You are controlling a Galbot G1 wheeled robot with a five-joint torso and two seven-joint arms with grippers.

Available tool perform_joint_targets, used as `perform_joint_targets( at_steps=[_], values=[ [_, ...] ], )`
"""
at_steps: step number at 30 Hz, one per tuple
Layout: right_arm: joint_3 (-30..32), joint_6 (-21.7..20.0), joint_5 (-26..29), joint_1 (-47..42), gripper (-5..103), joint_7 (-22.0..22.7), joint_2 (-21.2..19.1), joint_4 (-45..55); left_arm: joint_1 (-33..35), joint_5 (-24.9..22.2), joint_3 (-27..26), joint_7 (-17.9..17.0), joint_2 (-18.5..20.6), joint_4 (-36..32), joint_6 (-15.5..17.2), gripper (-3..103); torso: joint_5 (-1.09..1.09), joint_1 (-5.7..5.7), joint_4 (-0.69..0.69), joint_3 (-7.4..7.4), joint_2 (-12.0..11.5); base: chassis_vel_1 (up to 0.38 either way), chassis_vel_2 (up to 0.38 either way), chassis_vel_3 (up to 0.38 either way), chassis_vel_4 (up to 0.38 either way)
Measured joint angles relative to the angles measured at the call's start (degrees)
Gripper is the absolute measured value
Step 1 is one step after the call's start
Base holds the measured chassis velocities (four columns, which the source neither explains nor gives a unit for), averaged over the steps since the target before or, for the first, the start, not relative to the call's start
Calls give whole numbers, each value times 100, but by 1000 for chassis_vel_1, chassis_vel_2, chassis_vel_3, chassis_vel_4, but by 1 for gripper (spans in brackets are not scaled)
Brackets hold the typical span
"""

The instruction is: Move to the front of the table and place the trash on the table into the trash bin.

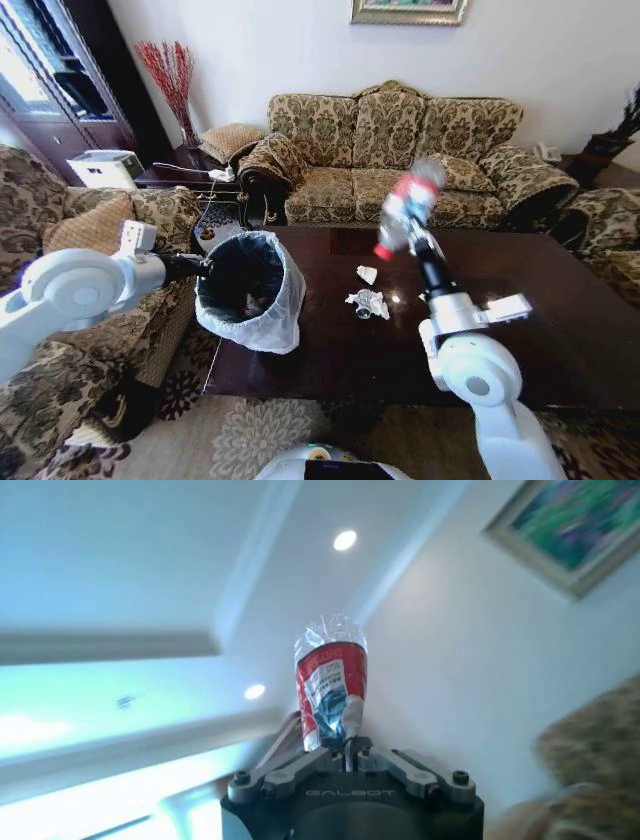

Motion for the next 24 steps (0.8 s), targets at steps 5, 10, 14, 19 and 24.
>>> perform_joint_targets(
  at_steps=[5,10,14,19,24],
  values=[
    [-1230,-153,6,1098,0,-292,84,-495,6,-113,0,-116,-36,-98,-4,0,0,1,2,0,0,0,0,0,0],
    [-2085,-243,-506,1593,0,-265,320,-1172,-1,-189,-17,-237,-116,-269,-10,0,-2,1,3,0,0,0,0,0,0],
    [-2361,-239,-1048,1575,0,-320,387,-1467,-2,-211,-24,-253,-130,-327,-14,0,1,0,-1,0,0,0,0,0,0],
    [-2423,-284,-1471,1468,0,-270,391,-1583,-5,-207,-26,-264,-123,-327,-17,0,0,1,-1,0,0,0,0,0,0],
    [-2428,-297,-1601,1413,16,-251,378,-1660,-22,-215,-42,-264,-91,-335,-17,0,1,0,0,-1,0,0,0,0,0]
  ],
)
